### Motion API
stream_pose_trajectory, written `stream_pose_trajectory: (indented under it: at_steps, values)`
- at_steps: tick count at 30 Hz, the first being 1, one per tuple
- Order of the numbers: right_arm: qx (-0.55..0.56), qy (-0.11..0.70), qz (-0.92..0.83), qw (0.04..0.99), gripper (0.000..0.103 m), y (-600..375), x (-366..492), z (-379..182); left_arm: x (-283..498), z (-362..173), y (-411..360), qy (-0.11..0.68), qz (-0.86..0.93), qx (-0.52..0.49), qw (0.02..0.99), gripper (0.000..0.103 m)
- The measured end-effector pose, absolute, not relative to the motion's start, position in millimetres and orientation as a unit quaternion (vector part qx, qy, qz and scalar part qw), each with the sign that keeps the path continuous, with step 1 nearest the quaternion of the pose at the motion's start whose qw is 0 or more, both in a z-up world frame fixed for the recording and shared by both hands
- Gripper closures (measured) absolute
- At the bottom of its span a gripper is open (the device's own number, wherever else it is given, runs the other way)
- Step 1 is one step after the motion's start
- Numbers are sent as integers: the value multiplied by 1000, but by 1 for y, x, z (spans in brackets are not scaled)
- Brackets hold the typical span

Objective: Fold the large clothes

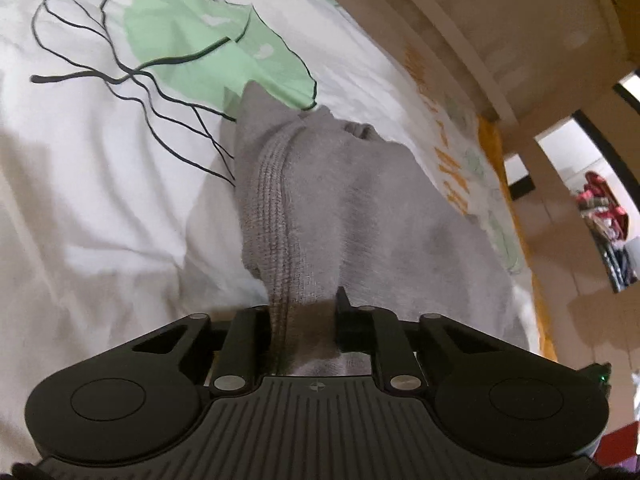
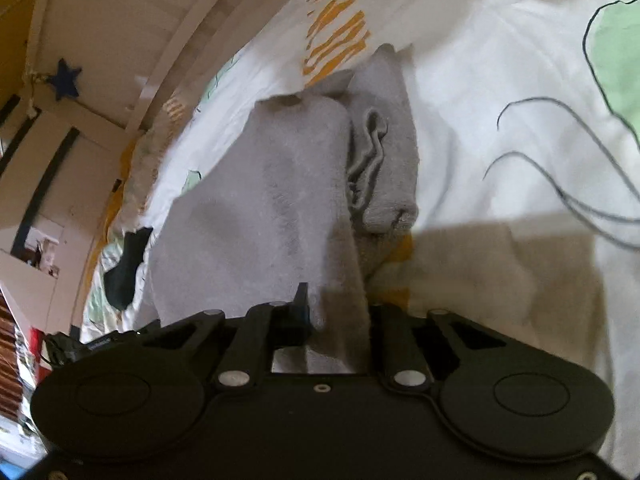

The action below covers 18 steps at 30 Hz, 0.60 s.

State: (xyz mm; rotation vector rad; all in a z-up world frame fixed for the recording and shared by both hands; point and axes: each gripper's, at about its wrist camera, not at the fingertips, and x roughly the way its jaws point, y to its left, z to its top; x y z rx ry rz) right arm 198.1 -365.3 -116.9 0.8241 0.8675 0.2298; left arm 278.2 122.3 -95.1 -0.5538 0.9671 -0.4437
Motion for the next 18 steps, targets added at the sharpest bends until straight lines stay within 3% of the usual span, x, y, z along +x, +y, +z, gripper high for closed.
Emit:
stream_pose_trajectory:
  at_steps: [8, 18]
  values:
    - [337, 376, 72, 860, 83, -355, 169, -72, 245, -55, 137, 452, -231, -231, 830, 89]
    - [321, 440, 95, 833, 83, -336, 102, -54, 171, -43, 160, 509, -256, -180, 802, 88]
